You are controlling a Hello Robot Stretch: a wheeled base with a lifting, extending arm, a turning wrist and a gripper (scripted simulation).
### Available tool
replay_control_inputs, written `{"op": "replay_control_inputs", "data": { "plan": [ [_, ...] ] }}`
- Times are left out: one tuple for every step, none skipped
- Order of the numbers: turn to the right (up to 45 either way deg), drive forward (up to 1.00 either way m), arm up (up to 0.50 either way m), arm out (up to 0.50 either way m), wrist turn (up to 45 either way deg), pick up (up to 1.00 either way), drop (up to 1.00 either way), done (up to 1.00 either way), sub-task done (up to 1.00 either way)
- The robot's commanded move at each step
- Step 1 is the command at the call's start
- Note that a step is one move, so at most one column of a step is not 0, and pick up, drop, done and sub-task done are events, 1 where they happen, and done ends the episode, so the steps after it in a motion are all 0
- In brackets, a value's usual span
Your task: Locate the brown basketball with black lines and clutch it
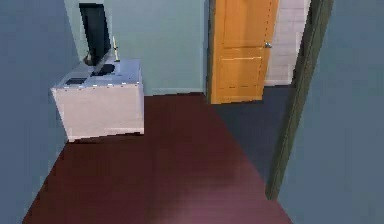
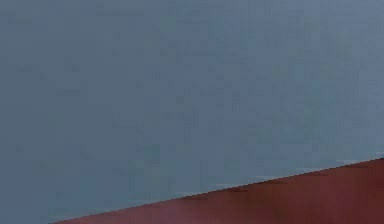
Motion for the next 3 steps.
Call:
{"op": "replay_control_inputs", "data": {
  "plan": [
    [0.0, 1.00, 0.00, 0.00, 0.0, 0.00, 0.00, 0.00, 0.00],
    [0.0, 0.55, 0.00, 0.00, 0.0, 0.00, 0.00, 0.00, 0.00],
    [45.0, 0.00, 0.00, 0.00, 0.0, 0.00, 0.00, 0.00, 0.00]
  ]
}}
